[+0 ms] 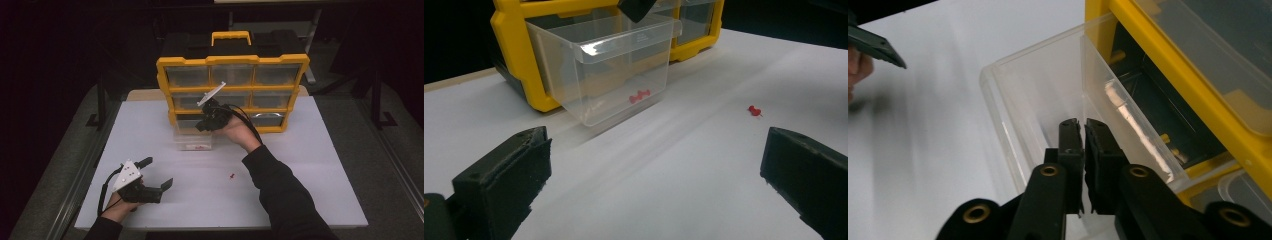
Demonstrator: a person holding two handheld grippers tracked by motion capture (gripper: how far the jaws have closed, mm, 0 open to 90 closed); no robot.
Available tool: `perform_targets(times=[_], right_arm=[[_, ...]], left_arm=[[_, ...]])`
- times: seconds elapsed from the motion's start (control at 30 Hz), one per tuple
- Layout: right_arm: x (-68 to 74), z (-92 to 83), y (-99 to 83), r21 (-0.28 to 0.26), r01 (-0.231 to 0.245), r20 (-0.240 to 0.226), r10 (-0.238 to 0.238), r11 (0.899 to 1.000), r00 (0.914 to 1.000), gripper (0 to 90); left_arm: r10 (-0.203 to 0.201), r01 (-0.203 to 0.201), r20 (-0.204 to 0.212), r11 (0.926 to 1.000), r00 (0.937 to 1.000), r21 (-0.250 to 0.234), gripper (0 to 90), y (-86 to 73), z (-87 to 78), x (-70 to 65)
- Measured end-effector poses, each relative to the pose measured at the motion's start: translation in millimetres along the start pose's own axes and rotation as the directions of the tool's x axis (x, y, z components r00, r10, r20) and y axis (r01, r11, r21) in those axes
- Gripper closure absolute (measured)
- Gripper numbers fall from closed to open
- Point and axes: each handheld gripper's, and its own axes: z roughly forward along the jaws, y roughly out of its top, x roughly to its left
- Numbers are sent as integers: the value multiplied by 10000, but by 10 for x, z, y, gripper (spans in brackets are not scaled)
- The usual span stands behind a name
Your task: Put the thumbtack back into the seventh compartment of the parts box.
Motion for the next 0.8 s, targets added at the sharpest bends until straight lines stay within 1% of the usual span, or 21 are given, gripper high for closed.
perform_targets(times=[0.03, 0.07, 0.23, 0.27, 0.3, 0.33, 0.37, 0.43, 0.53, 0.6, 0.63, 0.67, 0.73, 0.77, 0.8], right_arm=[[7, -29, -1, -16, -52, -50, 52, 10000, 10000, 887], [7, -52, -4, -113, -3, -39, 2, 9999, 10000, 893], [27, -138, -19, -175, -9, -59, 8, 9998, 10000, 894], [31, -171, -32, -223, 55, -40, -56, 9997, 10000, 894], [45, -190, -38, -231, -79, -53, 78, 9997, 10000, 893], [47, -205, -49, -255, -29, -5, 29, 9997, 10000, 893], [54, -225, -61, -258, -97, -44, 96, 9996, 9999, 893], [57, -257, -91, -324, -23, -18, 23, 9995, 10000, 893], [66, -310, -140, -383, -72, 12, 73, 9992, 10000, 893], [79, -347, -173, -456, -216, -60, 213, 9987, 9998, 893], [71, -361, -193, -475, -71, 13, 71, 9988, 10000, 893], [70, -375, -213, -475, -44, 19, 45, 9989, 10000, 893], [75, -401, -256, -480, -91, 27, 93, 9988, 10000, 893], [81, -413, -278, -476, -188, -2, 188, 9987, 9998, 893], [72, -421, -305, -468, -90, 64, 93, 9989, 9999, 893]], left_arm=[[-5, 5, 1, 10000, 10000, 0, 0, -1, 1, 0], [-8, 8, 3, 10000, 10000, 5, 0, 0, 1, 0], [-37, 37, 3, 10000, 10000, 19, 0, -2, 1, -2], [-6, 6, -8, 10000, 10000, 2, 0, -1, 0, 0], [-8, 8, -11, 10000, 10000, 5, 0, 0, -1, 0], [-4, 4, -12, 10000, 10000, 19, 0, -1, -1, 1], [10, -10, -13, 10000, 10000, 39, 0, -2, -1, 3], [-15, 15, -3, 10000, 10000, 50, 0, -3, 0, 1], [-28, 28, -21, 10000, 10000, 39, 0, -3, -1, 1], [-26, 26, -22, 10000, 10000, 36, 0, -3, -1, 2], [-25, 26, -22, 10000, 10000, 41, 0, -3, 0, 2], [-30, 31, -28, 10000, 10000, 52, 0, -4, 0, 2], [-40, 40, -29, 10000, 10000, 52, 0, -5, 0, 3], [-37, 38, -29, 10000, 10000, 57, 0, -5, -1, 4], [-49, 49, -32, 10000, 10000, 47, 0, -5, 0, 3]])
